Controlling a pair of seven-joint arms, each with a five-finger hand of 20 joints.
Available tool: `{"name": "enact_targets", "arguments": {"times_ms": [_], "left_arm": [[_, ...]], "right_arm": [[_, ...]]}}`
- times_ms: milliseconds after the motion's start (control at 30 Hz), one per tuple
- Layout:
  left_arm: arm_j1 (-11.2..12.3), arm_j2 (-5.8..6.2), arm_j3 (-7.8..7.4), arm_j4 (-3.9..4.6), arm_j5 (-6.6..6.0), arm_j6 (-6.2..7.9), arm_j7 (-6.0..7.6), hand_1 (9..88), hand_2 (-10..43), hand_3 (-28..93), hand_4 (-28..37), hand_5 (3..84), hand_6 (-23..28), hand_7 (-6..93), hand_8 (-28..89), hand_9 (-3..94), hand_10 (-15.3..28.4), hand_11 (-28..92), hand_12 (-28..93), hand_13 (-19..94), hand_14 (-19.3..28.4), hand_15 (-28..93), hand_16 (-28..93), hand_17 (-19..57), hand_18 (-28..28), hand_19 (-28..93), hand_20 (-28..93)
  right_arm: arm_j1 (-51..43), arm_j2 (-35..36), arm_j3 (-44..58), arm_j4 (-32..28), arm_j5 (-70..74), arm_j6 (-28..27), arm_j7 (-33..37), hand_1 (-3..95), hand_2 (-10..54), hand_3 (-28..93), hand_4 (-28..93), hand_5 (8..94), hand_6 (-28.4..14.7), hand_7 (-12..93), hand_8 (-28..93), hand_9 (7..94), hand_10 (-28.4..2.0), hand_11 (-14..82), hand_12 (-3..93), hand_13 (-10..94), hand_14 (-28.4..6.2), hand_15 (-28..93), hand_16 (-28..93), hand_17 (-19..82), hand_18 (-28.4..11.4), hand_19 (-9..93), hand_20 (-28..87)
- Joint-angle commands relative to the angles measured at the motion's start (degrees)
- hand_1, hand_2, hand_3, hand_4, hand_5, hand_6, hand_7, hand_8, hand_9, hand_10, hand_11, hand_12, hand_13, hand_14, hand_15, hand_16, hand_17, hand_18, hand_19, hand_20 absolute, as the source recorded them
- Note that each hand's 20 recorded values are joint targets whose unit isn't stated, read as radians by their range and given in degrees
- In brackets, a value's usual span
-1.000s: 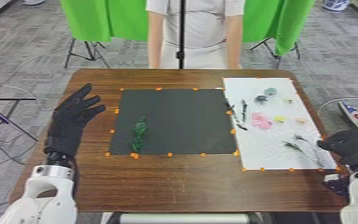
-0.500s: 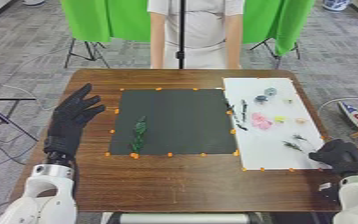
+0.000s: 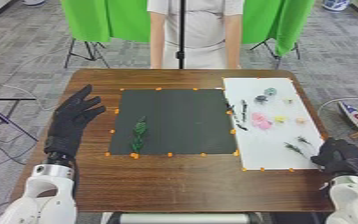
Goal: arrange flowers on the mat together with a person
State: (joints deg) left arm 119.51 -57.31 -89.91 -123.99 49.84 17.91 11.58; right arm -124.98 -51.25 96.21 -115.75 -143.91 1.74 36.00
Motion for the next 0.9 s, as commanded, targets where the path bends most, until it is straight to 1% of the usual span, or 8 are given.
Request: {"name": "enact_targets", "arguments": {"times_ms": [33,167,267,467,567,600,733,900], "left_arm": [[0.38,-0.47,-0.11,-0.06,0.25,-0.40,-0.44,23.1,6.9,79,-27.4,35.1,7.0,9.7,-8,35.6,18.2,23,9,27,26.0,47,-8,-8.6,28.0,46,8],[0.12,-0.71,-0.32,0.07,0.43,-0.63,-0.56,23.2,6.9,79,-27.4,35.1,7.0,9.7,-8,35.6,18.3,23,9,27,26.0,47,-8,-8.6,28.0,46,8],[0.12,-0.38,-0.17,0.08,0.19,-0.32,-0.29,23.0,6.9,79,-27.4,35.1,7.0,9.7,-8,35.6,18.2,23,9,27,25.9,47,-8,-8.6,28.0,46,8],[0.08,-0.46,-0.11,0.10,0.31,-0.36,-0.24,23.1,7.0,79,-27.4,35.1,7.0,9.7,-8,35.6,18.3,23,9,27,26.0,47,-8,-8.7,27.9,46,8],[0.37,-0.66,-0.44,-0.05,0.48,-0.37,-0.35,23.1,7.0,79,-27.3,35.0,7.0,9.8,-8,35.6,18.3,23,9,27,26.0,47,-8,-8.7,27.9,46,8],[0.18,-0.12,-0.15,0.03,0.05,0.01,0.13,23.1,7.0,79,-27.3,35.1,7.0,9.8,-8,35.6,18.2,23,9,27,26.0,47,-8,-8.7,28.0,46,8],[0.67,-0.20,-0.40,-0.22,0.12,0.14,0.07,23.0,7.0,79,-27.3,35.1,7.0,9.7,-8,35.6,18.3,23,9,27,26.0,48,-8,-8.7,27.9,46,8],[1.34,-0.07,-1.00,-0.62,0.29,0.69,0.06,23.1,6.9,79,-27.3,35.1,7.0,9.7,-8,35.6,18.3,23,9,27,26.0,47,-8,-8.7,27.9,46,8]], "right_arm": [[0.21,0.87,-0.74,1.22,0.24,2.10,0.05,52.0,-9.3,64,-28,82.9,3.8,25,1,82.0,-9.1,30.1,25.1,75,-6.2,58,18,40,-15.8,82,11],[0.89,1.78,-0.35,0.79,1.59,3.30,-0.16,52.2,-9.4,64,-28,83.4,4.1,24,1,82.9,-8.9,29.7,25.8,75,-6.1,58,18,41,-15.7,82,11],[1.78,3.13,-0.58,0.26,4.66,4.71,-0.35,52.2,-9.5,64,-28,83.7,4.3,24,1,83.3,-8.9,29.6,26.1,76,-6.0,58,19,41,-15.7,83,11],[3.76,4.31,-0.85,-1.54,9.49,7.89,-0.08,51.9,-9.5,65,-28,84.0,4.5,24,2,83.8,-8.9,29.8,26.3,76,-5.9,58,19,41,-15.8,83,11],[4.88,4.70,-0.42,-2.92,10.33,6.90,-0.35,51.8,-9.5,65,-28,84.0,4.4,24,2,83.9,-8.9,30.0,26.4,77,-5.9,58,19,41,-15.9,83,11],[5.19,5.03,-0.33,-3.48,10.99,7.09,-0.18,51.8,-9.5,65,-28,84.0,4.4,24,2,83.9,-8.8,30.0,26.4,77,-5.9,58,19,41,-16.0,83,11],[7.58,6.10,-0.88,-5.42,12.22,6.65,-1.33,51.8,-9.5,65,-28,84.2,4.2,24,2,84.2,-8.9,30.0,26.5,77,-6.0,58,19,41,-16.3,84,12],[18.24,7.64,-8.01,-5.58,14.06,4.64,-4.04,51.6,-9.5,66,-28,84.4,4.1,24,3,84.5,-9.2,30.0,26.7,77,-6.3,58,19,41,-16.7,84,12]]}}
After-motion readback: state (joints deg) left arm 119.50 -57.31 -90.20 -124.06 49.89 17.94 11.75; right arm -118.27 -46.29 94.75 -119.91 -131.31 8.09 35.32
